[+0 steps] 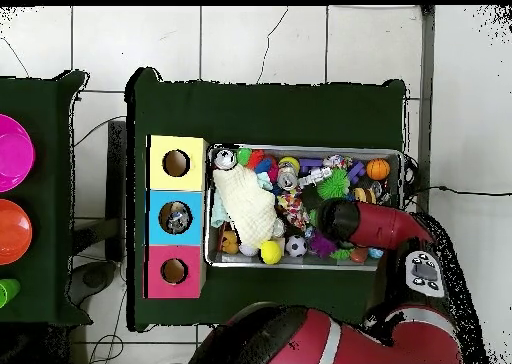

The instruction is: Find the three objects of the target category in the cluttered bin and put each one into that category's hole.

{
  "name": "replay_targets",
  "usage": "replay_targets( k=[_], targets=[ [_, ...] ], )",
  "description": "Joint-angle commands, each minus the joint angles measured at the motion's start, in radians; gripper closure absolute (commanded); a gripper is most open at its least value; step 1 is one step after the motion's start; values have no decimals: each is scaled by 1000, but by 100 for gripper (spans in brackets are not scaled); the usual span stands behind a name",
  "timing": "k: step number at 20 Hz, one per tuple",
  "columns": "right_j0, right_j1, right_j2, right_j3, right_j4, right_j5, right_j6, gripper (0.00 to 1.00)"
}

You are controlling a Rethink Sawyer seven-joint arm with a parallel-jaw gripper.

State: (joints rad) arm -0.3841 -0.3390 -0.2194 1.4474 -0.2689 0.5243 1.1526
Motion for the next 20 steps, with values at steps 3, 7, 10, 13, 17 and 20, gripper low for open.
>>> replay_targets(
  k=[3, 7, 10, 13, 17, 20],
  targets=[
    [-139, 45, 137, 40, 52, -114, 157, 0],
    [-248, -52, 308, 164, 94, -121, 67, 0],
    [-305, -134, 398, 251, 113, -67, 21, 0],
    [-356, -186, 460, 303, 122, 29, -28, 0],
    [-383, -217, 486, 315, 108, 126, -52, 0],
    [-371, -202, 474, 281, 82, 166, -45, 0]
  ],
)
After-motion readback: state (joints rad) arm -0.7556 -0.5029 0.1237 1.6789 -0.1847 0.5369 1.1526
